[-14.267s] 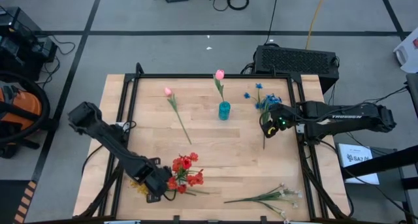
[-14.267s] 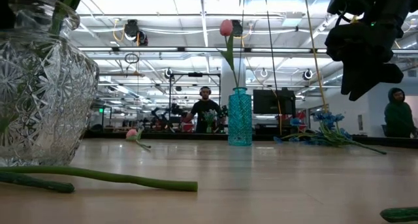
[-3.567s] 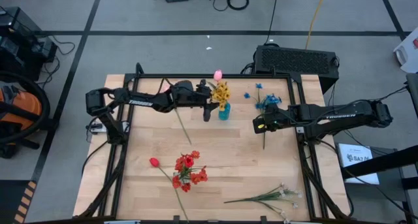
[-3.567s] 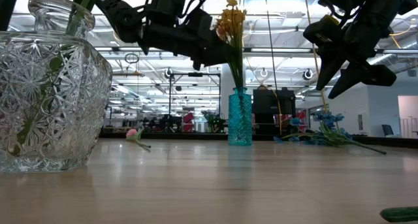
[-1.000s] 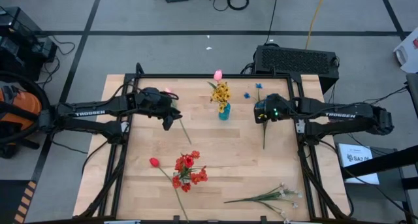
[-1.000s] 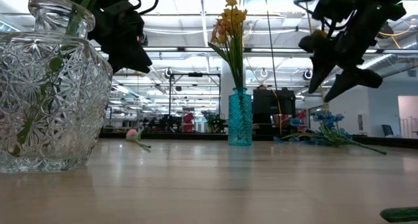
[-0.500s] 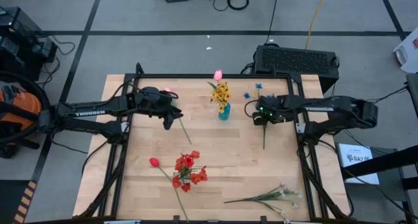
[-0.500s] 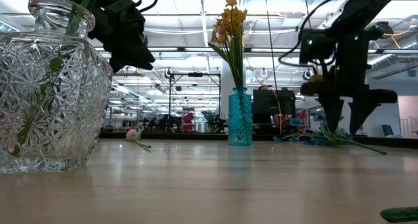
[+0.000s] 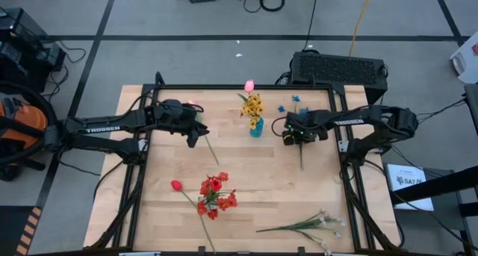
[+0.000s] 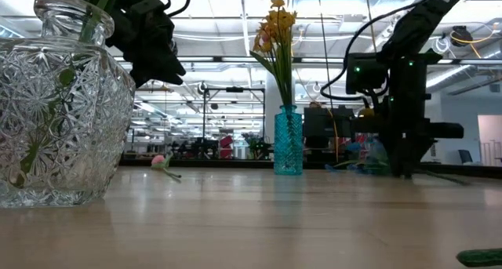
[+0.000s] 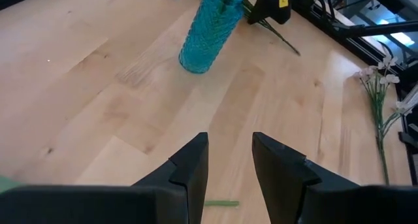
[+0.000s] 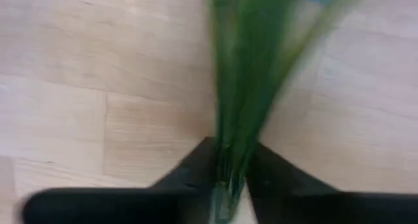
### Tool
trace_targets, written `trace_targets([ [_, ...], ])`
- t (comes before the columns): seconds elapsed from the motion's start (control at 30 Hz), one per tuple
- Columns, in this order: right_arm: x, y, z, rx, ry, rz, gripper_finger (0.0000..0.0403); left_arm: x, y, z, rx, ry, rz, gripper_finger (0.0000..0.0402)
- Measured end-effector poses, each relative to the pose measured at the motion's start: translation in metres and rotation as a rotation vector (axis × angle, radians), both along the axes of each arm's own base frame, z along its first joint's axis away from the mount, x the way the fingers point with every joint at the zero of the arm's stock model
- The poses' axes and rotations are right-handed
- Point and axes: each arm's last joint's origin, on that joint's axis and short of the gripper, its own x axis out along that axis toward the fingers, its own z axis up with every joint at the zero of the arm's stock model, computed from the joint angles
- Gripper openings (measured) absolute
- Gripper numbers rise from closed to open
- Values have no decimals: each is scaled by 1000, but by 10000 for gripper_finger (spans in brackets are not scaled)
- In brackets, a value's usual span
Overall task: Sort flowers into vase by color
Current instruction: Put the blue flowers into the transparent vase
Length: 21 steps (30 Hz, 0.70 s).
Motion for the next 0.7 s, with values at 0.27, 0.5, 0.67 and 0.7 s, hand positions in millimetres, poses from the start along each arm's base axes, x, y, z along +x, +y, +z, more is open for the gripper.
trace_targets([
  [0.27,-5,33,31,-95,-123,-104,7,0,-1,0,-7,1,-10,125],
  [0.5,-22,103,69,-222,-435,-201,3,1,-4,0,-30,-8,-68,125],
  [0.67,-23,150,89,-283,-640,-162,2,2,-10,0,-41,-11,-114,125],
  [0.7,-21,159,94,-299,-659,-143,2,3,-12,0,-41,-11,-122,125],
])
